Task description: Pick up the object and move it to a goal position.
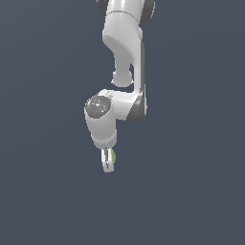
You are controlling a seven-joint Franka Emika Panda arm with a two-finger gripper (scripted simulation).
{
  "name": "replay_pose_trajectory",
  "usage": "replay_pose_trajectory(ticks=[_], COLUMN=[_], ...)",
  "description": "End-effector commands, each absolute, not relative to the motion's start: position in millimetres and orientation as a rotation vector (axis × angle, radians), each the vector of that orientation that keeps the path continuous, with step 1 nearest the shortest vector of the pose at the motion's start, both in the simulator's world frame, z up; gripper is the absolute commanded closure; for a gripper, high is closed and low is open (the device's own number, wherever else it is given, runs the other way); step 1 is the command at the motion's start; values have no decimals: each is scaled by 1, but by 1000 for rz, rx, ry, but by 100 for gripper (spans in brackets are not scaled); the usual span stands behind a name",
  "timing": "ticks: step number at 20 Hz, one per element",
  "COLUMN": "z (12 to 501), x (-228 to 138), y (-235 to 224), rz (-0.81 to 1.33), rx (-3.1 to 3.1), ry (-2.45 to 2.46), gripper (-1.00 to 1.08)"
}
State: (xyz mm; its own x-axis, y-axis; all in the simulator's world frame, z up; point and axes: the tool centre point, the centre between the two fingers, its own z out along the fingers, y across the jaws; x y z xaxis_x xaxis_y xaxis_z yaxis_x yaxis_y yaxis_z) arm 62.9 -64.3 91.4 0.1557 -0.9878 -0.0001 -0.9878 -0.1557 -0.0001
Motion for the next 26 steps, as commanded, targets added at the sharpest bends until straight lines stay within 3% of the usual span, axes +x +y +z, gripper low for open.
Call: replay_pose_trajectory(ticks=[1,15,16,26], z=[88,42,42,42], x=[63,63,63,63], y=[-64,-65,-65,-65], rz=[0,0,0,0], rx=[-2388,-2383,-2383,-2383], ry=[2042,2047,2047,2047], gripper=[-92,-92,108,108])
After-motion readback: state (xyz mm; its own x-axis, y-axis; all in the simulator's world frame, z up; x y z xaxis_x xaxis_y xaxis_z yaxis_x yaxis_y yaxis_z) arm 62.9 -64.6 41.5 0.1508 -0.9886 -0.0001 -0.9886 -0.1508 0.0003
